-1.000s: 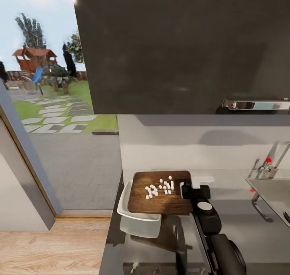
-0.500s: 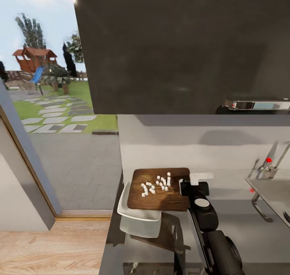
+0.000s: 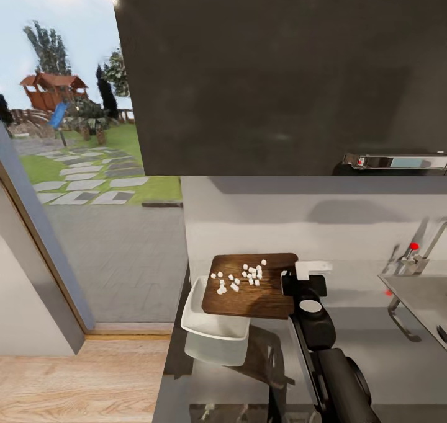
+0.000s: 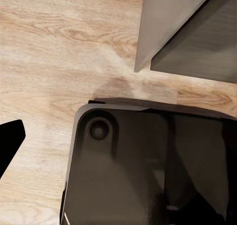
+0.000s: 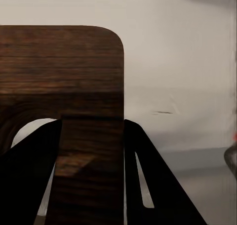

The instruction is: In the kitchen, take the Vidalia onion out of the sink, dice it on the chopping board with the paring knife, put the diced onion into the bowl on the countertop, then place both the paring knife and the chopping board into the sink.

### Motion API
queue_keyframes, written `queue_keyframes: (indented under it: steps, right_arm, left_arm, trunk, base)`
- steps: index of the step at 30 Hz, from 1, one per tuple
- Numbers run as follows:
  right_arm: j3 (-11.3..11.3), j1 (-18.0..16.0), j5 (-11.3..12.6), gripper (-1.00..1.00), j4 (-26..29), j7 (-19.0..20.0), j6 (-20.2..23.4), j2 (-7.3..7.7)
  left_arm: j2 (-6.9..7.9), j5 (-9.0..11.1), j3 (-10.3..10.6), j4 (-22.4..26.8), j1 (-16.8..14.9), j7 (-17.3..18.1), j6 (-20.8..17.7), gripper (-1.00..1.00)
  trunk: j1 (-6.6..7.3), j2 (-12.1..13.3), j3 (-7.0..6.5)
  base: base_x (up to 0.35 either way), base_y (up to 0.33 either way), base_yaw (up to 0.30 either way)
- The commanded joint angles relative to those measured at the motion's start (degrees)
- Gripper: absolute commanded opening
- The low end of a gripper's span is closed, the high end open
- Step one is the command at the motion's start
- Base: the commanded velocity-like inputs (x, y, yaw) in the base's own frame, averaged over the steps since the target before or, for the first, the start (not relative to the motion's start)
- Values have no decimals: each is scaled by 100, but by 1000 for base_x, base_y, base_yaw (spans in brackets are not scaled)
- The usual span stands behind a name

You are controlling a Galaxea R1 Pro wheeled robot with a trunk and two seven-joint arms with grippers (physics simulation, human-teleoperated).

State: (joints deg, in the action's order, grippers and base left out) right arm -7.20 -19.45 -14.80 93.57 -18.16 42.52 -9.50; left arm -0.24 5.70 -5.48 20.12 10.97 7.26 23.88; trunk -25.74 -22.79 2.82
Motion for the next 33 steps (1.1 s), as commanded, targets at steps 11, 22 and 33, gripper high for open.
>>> queue_keyframes:
  steps: [11,22,33]
  right_arm:
    - [-210,-7,-319,-100,3,-4,31,9]
    - [-264,-7,-590,-100,3,-2,32,10]
    - [-264,-7,-866,-100,3,-3,30,8]
  left_arm:
    - [-3,62,-23,7,2,57,-7,100]
    - [-3,61,-23,7,2,57,-7,100]
    - [-3,60,-23,0,2,57,-7,100]
  trunk:
    - [-4,-12,12]
    - [-4,-12,12]
    - [-4,-12,12]
  base:
    - [0,0,0]
    - [0,0,0]
    - [0,0,0]
